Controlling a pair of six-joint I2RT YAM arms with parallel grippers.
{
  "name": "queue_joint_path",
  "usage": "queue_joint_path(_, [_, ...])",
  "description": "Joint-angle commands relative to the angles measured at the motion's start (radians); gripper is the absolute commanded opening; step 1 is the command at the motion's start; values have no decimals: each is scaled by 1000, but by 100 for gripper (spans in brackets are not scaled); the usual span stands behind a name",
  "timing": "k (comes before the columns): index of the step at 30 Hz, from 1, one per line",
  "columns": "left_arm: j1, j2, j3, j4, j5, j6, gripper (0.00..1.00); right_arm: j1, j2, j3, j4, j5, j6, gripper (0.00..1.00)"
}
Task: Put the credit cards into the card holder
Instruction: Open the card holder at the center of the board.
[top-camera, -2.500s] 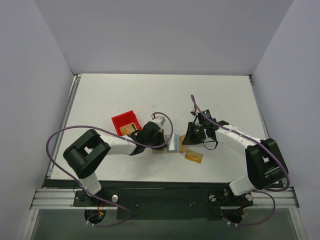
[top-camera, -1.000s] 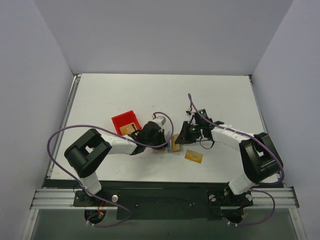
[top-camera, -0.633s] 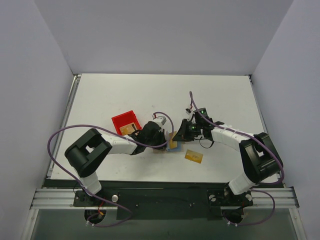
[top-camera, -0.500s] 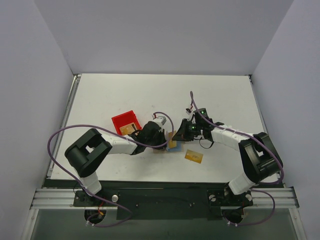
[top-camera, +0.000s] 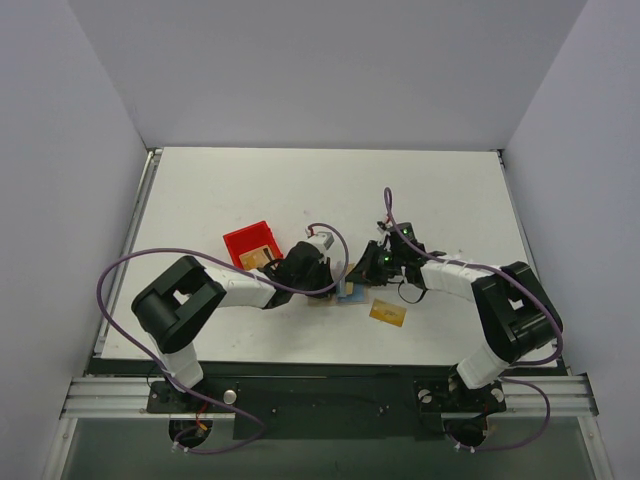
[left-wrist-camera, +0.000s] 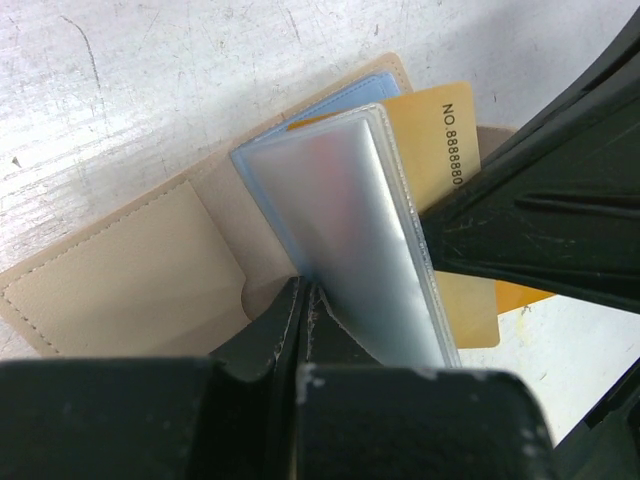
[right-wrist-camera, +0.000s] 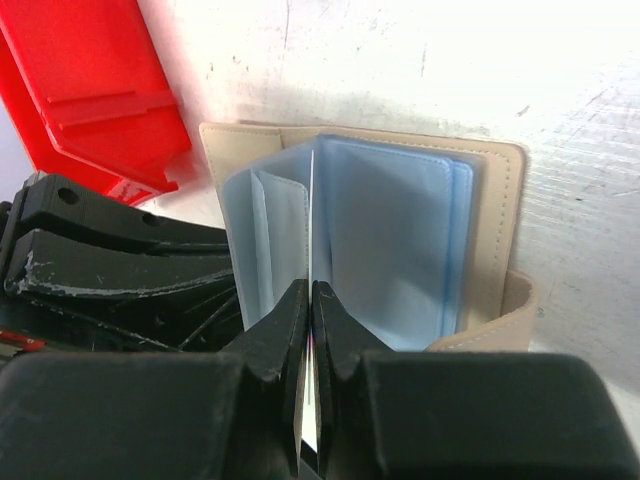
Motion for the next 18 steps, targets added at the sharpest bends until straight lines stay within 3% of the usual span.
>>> queue_joint_path(1, [1, 32, 21, -8, 17, -2, 0, 11, -11, -14, 74, 56, 50, 0])
queue_joint_path(18, [2, -5, 33, -13, 20, 1, 0, 29, -14, -2, 65, 43, 32, 0])
